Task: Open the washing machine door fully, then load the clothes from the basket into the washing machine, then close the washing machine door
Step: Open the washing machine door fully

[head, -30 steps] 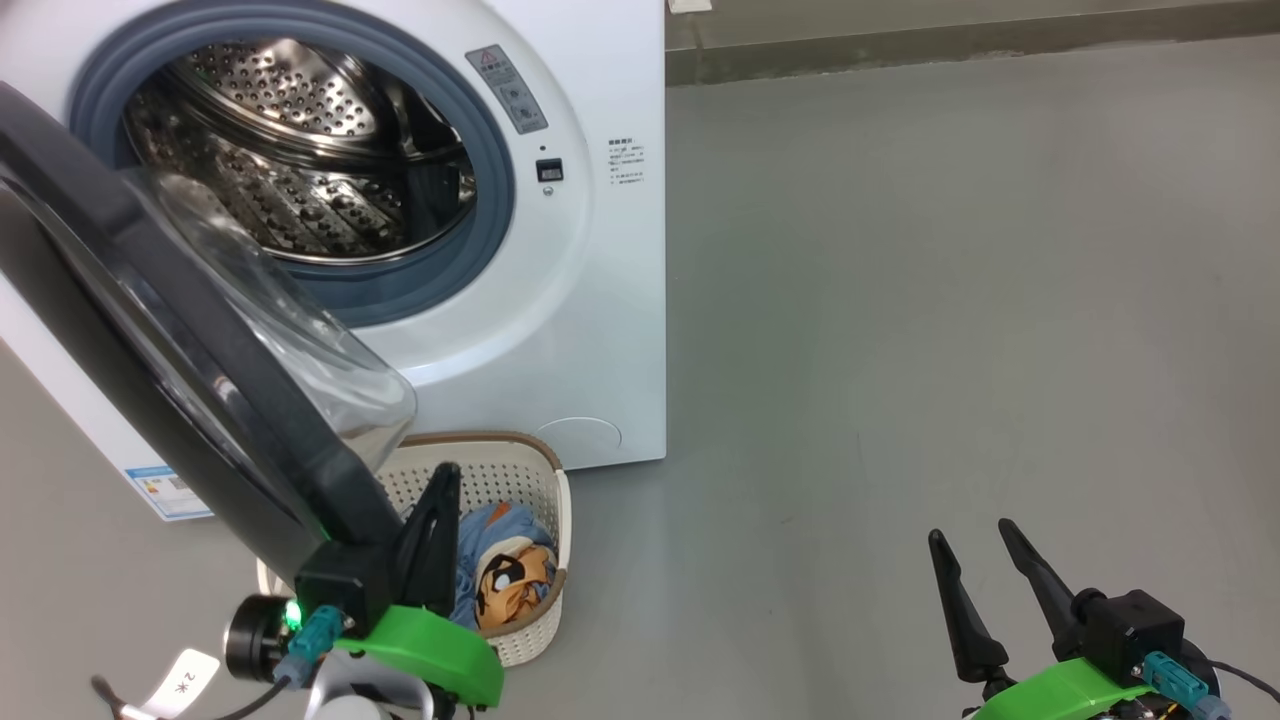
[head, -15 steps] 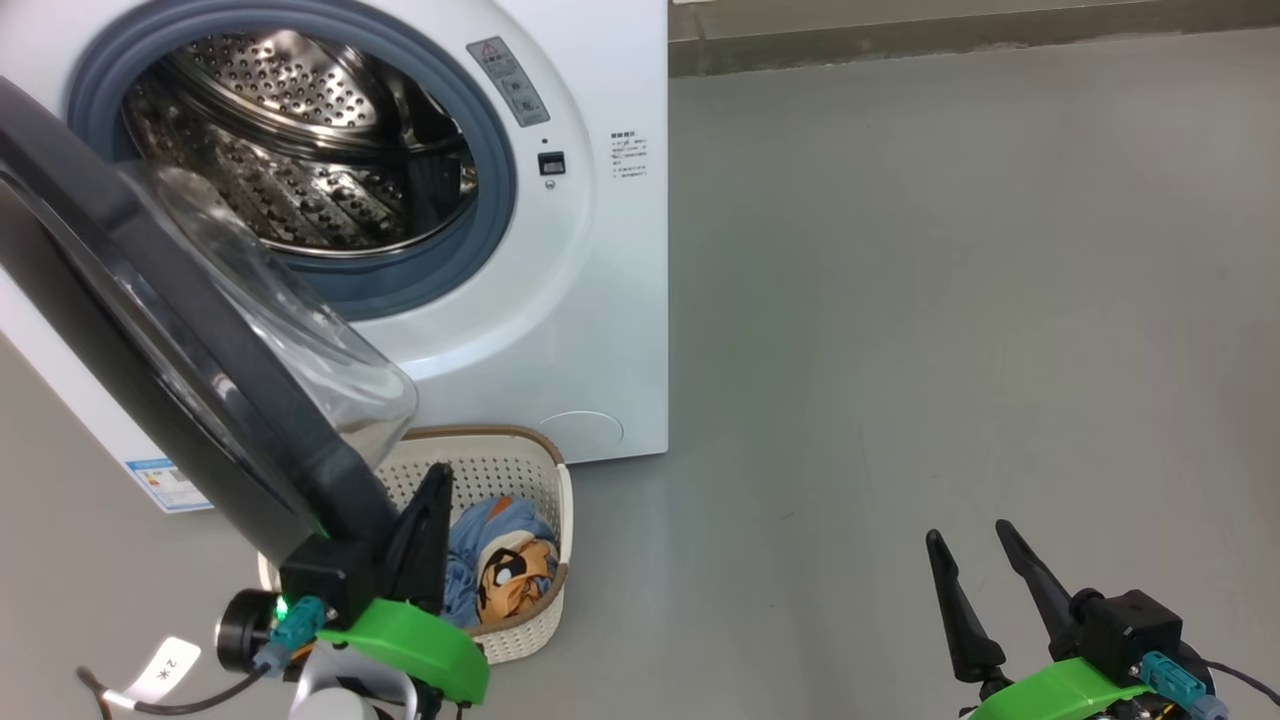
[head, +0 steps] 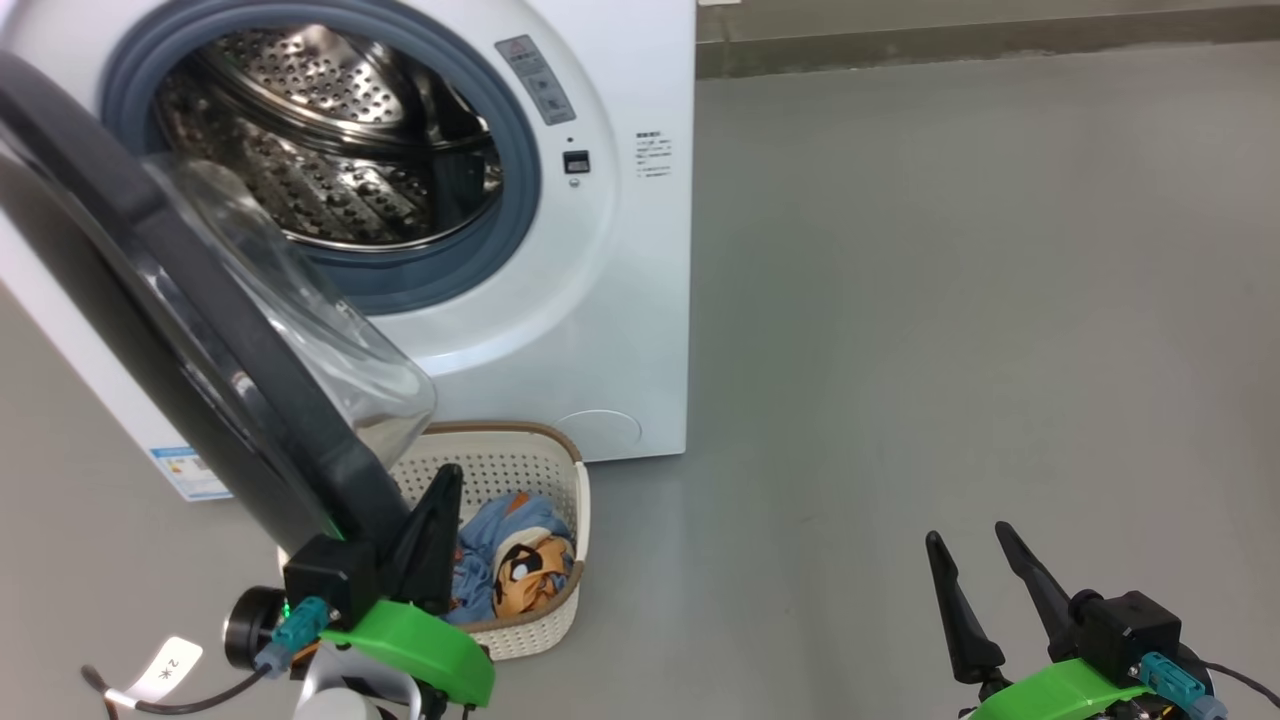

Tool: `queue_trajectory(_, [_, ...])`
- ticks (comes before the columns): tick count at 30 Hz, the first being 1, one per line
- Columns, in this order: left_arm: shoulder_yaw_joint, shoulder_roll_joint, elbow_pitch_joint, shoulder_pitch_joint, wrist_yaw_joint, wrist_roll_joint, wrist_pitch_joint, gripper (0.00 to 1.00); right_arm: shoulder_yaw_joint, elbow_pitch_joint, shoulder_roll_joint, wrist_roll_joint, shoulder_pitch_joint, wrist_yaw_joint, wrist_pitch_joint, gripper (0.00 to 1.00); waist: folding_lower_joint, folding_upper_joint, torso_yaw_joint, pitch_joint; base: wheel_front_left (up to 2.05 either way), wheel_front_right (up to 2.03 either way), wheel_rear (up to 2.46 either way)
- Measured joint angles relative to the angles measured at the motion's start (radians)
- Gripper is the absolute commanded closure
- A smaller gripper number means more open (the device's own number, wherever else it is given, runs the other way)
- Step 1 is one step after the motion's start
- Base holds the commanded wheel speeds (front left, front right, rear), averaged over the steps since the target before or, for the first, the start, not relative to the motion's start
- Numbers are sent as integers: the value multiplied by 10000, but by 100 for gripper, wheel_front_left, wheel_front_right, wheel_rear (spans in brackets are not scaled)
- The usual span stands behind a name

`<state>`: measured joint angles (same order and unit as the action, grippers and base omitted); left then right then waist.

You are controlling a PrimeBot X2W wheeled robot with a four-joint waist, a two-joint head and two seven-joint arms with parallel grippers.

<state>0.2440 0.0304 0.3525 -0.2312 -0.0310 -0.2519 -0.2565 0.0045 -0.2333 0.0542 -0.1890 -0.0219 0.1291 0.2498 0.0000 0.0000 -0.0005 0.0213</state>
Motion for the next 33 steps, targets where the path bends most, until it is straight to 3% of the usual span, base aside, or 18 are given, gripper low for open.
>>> queue_trajectory(33, [-282, -31, 196, 454, -90, 0, -2, 100, 570, -155, -35, -268, 12, 0, 0, 0, 0, 0, 2333, 408, 0, 0, 0])
